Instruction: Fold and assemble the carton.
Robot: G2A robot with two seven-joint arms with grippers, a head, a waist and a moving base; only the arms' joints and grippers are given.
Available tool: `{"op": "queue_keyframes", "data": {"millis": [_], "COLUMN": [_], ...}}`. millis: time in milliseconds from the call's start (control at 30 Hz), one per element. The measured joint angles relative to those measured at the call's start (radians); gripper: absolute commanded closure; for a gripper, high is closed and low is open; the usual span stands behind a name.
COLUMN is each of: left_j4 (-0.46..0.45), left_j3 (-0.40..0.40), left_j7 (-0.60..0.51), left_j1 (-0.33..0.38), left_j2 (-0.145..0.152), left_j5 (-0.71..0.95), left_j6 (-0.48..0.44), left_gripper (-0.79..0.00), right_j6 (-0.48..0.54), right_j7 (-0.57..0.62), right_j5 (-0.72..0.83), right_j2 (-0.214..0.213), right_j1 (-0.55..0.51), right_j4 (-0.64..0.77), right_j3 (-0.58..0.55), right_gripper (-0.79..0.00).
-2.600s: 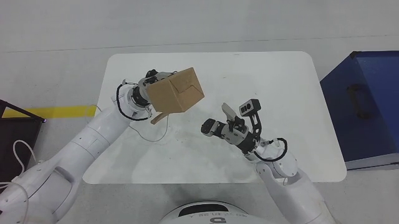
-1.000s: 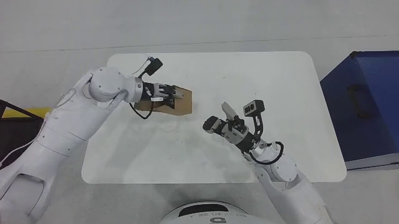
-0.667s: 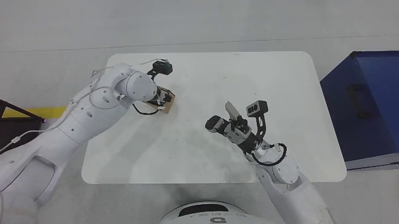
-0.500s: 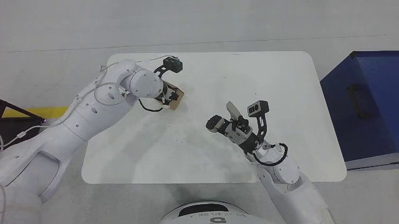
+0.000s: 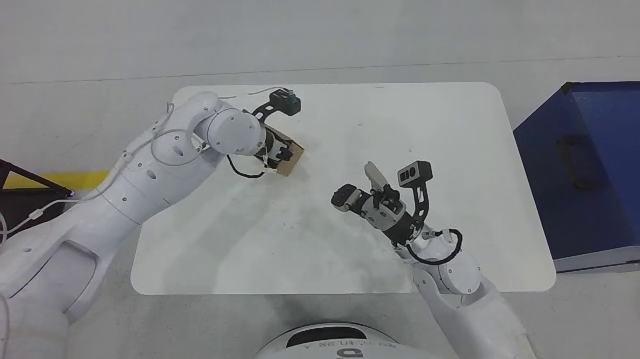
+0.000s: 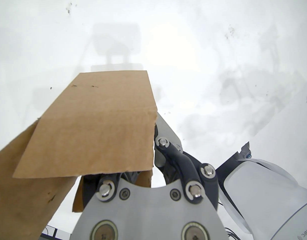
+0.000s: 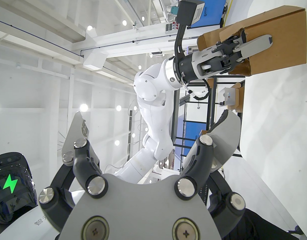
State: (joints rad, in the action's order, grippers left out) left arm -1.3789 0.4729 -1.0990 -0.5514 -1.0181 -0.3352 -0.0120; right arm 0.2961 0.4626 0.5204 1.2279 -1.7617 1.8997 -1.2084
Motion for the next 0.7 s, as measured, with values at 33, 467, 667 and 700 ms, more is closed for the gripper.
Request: {"op": "queue_keyframes", "data": {"millis": [33, 467, 667, 700], "left_j4": [-0.002, -0.205, -0.297, -0.324], "left_j3": [-0.008, -0.113, -0.054, -0.037], "left_j7": [0.002, -0.144, -0.196, -0.198], "left_j1": [-0.008, -0.024, -0.039, -0.048], "left_j2": [0.001, -0.028, -0.006, 0.003], "left_j5": [-0.021, -0.353, -0.381, -0.389], "left_j6": [-0.006, -0.067, -0.047, -0.042], "left_gripper": [0.0, -0.785, -0.785, -0.785], "right_j6": [-0.001, 0.037, -0.004, -0.012], "right_j7": [-0.003, -0.018, -0.008, -0.003], "right_j5": [0.002, 0.076, 0.077, 0.088], "right_j2": [0.0, -0.003, -0.002, -0.002], "right_j1": [0.001, -0.038, -0.014, -0.011], "right_j4": [0.001, 0.018, 0.008, 0.006], "right_j3": [0.0, -0.053, -0.039, -0.036], "right_gripper": [-0.785, -0.785, -0.785, -0.785]}}
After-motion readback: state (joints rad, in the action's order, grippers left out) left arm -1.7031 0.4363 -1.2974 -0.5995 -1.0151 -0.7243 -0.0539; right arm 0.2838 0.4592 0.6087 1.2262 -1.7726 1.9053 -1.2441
